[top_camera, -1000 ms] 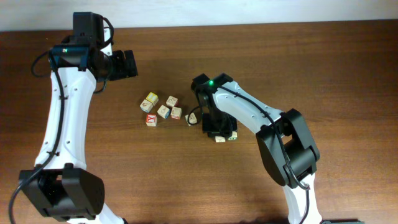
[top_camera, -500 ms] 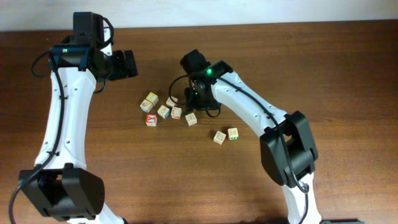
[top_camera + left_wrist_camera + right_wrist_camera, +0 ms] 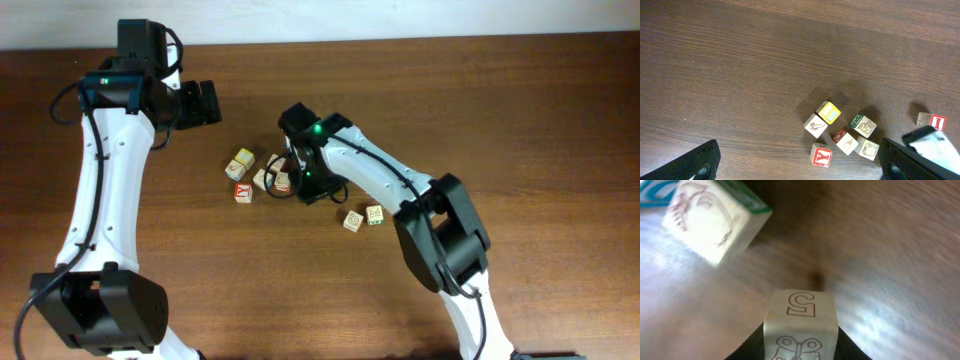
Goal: Rotate 5 blocks
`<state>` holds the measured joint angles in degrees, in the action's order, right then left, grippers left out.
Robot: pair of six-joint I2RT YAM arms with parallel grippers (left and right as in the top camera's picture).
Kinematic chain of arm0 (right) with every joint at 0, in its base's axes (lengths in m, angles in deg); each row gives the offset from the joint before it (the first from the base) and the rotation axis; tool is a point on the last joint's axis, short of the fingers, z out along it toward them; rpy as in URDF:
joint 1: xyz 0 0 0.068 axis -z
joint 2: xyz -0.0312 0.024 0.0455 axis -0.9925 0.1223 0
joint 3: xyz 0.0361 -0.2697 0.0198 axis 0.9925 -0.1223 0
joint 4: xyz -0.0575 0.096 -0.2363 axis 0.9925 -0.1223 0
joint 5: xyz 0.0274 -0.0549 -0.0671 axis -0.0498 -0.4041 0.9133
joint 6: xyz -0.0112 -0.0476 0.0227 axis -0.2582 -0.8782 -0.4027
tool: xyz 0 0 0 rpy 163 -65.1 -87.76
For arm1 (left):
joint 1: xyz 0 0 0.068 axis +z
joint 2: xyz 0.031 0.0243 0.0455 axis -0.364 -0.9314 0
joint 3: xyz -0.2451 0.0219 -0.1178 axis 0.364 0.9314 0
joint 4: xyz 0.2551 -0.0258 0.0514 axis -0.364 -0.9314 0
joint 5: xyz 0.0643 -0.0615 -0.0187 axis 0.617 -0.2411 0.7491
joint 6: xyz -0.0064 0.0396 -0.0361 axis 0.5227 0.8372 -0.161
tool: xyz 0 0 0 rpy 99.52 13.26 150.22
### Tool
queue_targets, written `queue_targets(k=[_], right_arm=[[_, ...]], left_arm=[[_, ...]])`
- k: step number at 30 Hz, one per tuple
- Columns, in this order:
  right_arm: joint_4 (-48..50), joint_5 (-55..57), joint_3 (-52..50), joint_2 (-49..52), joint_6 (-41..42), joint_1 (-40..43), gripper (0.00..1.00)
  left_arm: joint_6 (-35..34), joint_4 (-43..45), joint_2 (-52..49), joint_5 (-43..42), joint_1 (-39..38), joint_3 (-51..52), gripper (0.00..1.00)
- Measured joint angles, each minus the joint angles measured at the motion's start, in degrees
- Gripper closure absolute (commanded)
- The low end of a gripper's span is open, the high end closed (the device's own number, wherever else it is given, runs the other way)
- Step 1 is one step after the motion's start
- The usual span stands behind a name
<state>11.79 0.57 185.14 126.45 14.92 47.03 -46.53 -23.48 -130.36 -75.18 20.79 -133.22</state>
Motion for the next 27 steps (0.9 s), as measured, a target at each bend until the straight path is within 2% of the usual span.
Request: queue_targets(k=[4,7,9,12,13,14,15,20,22,25,27], right_arm=[[-10.0,2.0,0.0,-5.0,10.8,0.0,0.69],[-6.9,3.1,-5.9,-5.5,18.1,0.0,0.69],[-3.4,3.2,-10.9,-5.5,20.3,0.0,0.68],[-3.5,3.1,-12.3,-5.5,21.3,0.0,0.60],[-3.5,2.8,-12.3,-5.5,21.8,0.0,0.54],[-3.9,2.6,-12.3,-5.5,21.9,0.0,0.41],[-4.4,2.5,-12.3,-5.5,22.1,0.0,0.39],[-7.5,2.3,-11.1,-5.5,21.7,0.1,0.38],[-7.6,2.3,-4.9,-5.5,18.4,0.2,0.35],[3.2,2.4,-0.8,-5.9,14.4,0.2,0.35],[8.7,2.5,-0.8,-5.7,16.1,0.2,0.35]], left_arm=[[0.0,0.0,0.0,0.0,0.0,0.0,0.01],[0.0,0.1,0.0,0.0,0.0,0.0,0.01],[0.0,0.0,0.0,0.0,0.0,0.0,0.01],[0.0,0.0,0.0,0.0,0.0,0.0,0.01],[0.0,0.0,0.0,0.0,0.0,0.0,0.01],[0.0,0.0,0.0,0.0,0.0,0.0,0.01],[0.0,0.0,0.0,0.0,0.0,0.0,0.01],[0.0,0.0,0.0,0.0,0.0,0.0,0.01],[0.0,0.0,0.0,0.0,0.0,-0.1,0.01],[0.0,0.0,0.0,0.0,0.0,-0.1,0.01],[0.0,0.0,0.0,0.1,0.0,-0.1,0.01]])
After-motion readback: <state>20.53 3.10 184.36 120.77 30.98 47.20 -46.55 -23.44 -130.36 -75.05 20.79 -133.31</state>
